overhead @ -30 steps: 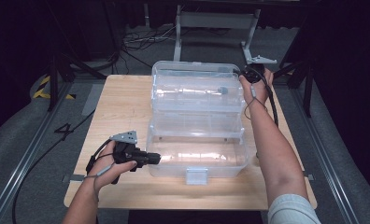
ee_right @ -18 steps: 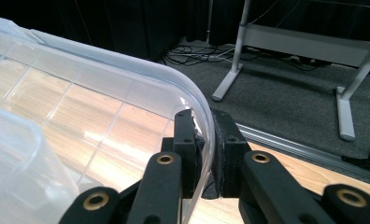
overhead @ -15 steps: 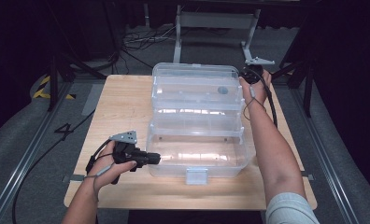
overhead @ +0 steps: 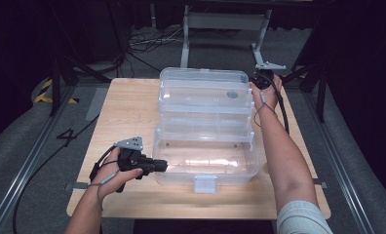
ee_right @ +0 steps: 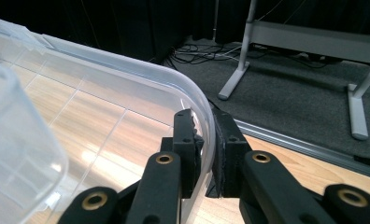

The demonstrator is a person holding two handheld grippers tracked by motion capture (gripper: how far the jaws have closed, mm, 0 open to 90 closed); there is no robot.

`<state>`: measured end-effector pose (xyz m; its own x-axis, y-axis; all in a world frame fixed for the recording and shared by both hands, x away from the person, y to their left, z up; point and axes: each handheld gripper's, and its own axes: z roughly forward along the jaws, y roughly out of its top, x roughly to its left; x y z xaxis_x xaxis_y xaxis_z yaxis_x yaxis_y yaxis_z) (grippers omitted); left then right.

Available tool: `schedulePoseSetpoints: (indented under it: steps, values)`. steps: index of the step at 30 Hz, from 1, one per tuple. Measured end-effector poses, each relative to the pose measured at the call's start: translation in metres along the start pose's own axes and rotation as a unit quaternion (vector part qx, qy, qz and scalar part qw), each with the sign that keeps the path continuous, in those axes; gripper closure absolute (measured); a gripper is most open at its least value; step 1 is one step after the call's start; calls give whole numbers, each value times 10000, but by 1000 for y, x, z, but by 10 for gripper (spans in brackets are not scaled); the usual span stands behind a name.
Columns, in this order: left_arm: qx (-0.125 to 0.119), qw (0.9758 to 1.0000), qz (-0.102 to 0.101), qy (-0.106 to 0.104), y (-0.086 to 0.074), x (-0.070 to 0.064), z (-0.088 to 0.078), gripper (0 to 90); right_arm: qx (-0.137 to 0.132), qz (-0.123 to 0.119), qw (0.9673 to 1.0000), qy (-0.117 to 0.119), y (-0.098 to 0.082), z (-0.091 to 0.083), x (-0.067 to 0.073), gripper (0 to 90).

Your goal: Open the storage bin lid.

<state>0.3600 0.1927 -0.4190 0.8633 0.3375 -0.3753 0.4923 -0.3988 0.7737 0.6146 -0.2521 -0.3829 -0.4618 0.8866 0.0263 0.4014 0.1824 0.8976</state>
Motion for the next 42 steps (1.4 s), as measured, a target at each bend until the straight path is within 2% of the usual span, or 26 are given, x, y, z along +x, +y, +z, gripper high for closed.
schedulePoseSetpoints:
  steps: [10,25,38,42]
  values:
    - [-11,10000,10,8,0,0,0,806,73,131,9998,90,-6,6,-4,813]
    - [-38,10000,2,18,-1,0,0,803,145,195,9996,116,-13,12,-6,809]
    - [-41,10000,2,28,-1,-1,0,802,148,122,9997,127,-19,16,-7,801]
    - [-15,10000,6,21,0,0,0,803,184,32,9998,96,-16,13,-4,757]
